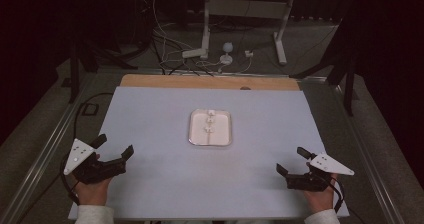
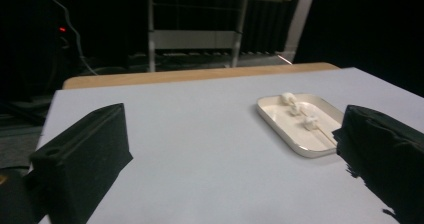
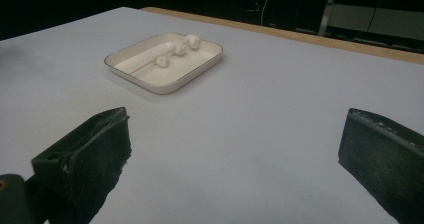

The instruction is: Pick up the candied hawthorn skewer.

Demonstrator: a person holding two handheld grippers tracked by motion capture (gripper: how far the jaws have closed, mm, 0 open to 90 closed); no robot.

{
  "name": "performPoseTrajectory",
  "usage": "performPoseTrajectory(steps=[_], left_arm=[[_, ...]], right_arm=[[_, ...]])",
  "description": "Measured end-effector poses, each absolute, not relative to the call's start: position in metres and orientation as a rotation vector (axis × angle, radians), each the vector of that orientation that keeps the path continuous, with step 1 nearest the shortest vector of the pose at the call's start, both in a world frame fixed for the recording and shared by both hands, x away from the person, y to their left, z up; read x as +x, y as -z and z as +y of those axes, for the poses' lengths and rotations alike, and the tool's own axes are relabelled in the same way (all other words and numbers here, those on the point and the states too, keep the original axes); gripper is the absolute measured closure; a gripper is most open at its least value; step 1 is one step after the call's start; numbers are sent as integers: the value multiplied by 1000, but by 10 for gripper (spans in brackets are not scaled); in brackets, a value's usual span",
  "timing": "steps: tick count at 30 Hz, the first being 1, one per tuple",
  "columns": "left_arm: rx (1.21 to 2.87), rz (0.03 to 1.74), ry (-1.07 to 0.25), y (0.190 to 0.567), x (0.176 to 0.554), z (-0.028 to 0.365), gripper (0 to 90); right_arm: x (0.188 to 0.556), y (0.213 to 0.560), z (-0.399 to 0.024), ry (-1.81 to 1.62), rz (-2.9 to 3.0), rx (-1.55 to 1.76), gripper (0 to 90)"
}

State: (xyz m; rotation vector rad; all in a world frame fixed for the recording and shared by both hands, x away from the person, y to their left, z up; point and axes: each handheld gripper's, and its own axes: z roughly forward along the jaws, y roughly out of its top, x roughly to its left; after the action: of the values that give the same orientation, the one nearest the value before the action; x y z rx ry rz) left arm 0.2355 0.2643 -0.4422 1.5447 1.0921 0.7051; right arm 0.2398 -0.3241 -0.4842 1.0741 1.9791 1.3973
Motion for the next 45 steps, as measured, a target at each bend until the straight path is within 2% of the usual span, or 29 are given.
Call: performPoseTrajectory(steps=[27,45], left_arm=[[1622,1062,-614,441,285,209,17],[1773,1047,-512,456,318,156,17]], right_arm=[[241,486,-320,-1382,1992,1079,0],[241,486,-321,-1381,1993,1086,0]])
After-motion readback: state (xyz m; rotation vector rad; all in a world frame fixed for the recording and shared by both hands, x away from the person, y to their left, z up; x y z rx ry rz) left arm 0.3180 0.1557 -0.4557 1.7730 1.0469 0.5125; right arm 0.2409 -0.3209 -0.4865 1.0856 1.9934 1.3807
